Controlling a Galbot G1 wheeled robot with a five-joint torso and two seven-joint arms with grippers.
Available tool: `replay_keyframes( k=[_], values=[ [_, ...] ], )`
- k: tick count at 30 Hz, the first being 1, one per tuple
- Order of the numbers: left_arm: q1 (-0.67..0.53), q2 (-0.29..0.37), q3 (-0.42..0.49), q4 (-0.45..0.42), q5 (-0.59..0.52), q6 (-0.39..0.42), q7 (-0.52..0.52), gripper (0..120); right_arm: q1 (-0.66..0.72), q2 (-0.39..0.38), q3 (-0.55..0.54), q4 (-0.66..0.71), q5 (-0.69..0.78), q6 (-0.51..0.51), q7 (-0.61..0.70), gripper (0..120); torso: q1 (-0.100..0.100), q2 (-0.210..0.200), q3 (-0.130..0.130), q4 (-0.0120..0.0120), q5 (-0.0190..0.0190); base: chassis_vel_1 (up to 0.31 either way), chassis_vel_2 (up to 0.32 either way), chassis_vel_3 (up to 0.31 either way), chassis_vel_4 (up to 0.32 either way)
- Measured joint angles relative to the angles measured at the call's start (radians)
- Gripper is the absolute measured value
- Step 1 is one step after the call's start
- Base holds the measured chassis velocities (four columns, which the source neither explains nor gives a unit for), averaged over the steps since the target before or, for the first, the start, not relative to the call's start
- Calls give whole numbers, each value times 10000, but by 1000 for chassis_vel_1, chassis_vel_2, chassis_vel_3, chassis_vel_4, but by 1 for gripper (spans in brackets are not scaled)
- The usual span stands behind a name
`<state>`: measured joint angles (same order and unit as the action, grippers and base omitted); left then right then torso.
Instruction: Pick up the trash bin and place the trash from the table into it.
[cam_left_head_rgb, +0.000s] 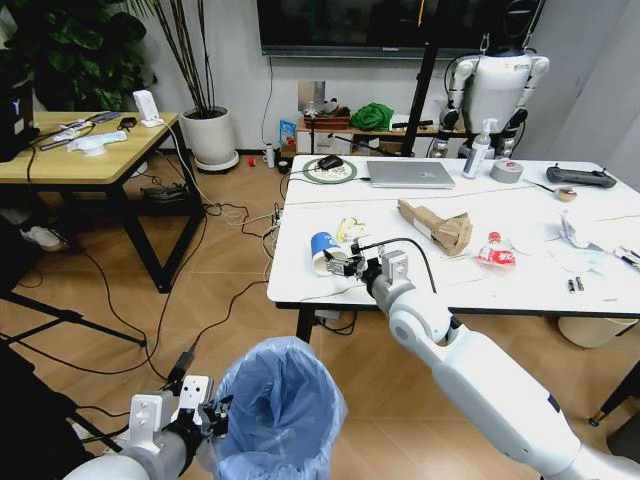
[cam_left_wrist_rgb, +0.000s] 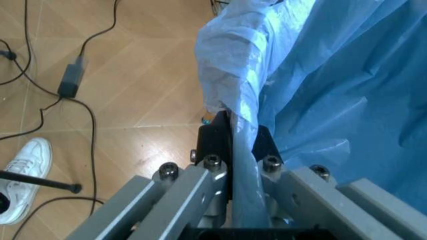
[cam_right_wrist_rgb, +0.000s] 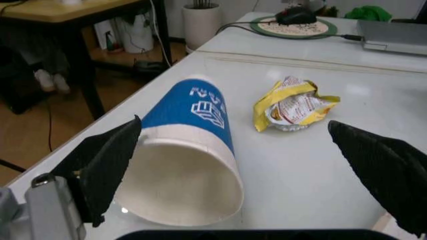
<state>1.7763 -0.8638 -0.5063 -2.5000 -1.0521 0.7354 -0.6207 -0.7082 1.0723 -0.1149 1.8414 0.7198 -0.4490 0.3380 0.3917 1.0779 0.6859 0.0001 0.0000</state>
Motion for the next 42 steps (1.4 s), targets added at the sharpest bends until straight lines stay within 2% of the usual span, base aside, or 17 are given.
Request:
replay_keyframes(
  k=[5, 11, 23, 28, 31, 34, 35, 36, 38, 40, 41, 42],
  values=[
    [-100, -25, 46, 0, -4, 0, 1, 0, -627, -418, 180, 681, 206, -117, 136, 100, -2, -2, -3, 0, 0, 0, 0, 0, 0],
    [-101, -95, 77, 0, 23, 0, 24, 0, -1200, -654, 247, 565, -291, -38, -202, 100, -5, -4, -4, -3, 1, 0, 0, 0, 0],
    [176, -228, 29, 0, 155, 0, 52, 0, -253, -152, 118, -167, -216, 73, -340, 97, -4, -8, -5, 1, 0, 0, 0, 0, 0],
    [205, -222, -27, 0, 145, 0, 61, 0, -82, 24, -21, -359, -240, 93, -405, 84, -4, -9, -6, 1, -1, 0, 0, 0, 0],
    [236, -217, -50, 0, 135, 0, 64, 0, 13, 241, -78, -594, -288, 159, -456, 68, -5, -9, -6, 0, -1, 0, 0, 0, 0],
    [242, -221, -49, 0, 135, 0, 66, 0, 102, 404, -93, -767, -327, 221, -456, 62, -6, -10, -6, 1, 0, 0, 0, 0, 0],
    [243, -221, -47, 0, 134, 0, 68, 0, 151, 489, -98, -839, -340, 240, -456, 55, -5, -10, -6, 1, -1, 0, 0, 0, 0],
    [244, -219, -47, 0, 134, 0, 69, 0, 169, 515, -99, -861, -342, 248, -456, 53, -5, -10, -6, 2, -1, 0, 0, 0, 0],
    [242, -193, -55, 0, 133, 0, 71, 0, 189, 522, -98, -870, -343, 262, -453, 42, -5, -10, -6, 1, -1, 0, 0, 0, 0],
    [239, -186, -62, 0, 134, 0, 72, 0, 184, 502, -93, -853, -343, 264, -448, 40, -6, -10, -6, 1, -1, 0, 0, 0, 0],
    [231, -178, -66, 0, 134, 0, 72, 0, 159, 467, -80, -799, -344, 272, -429, 34, -6, -10, -7, 0, -1, 0, 0, 0, 0],
    [225, -177, -66, 0, 133, 0, 72, 0, 143, 451, -74, -761, -344, 275, -414, 32, -6, -10, -7, 0, 0, 0, 0, 0, 0]
  ],
)
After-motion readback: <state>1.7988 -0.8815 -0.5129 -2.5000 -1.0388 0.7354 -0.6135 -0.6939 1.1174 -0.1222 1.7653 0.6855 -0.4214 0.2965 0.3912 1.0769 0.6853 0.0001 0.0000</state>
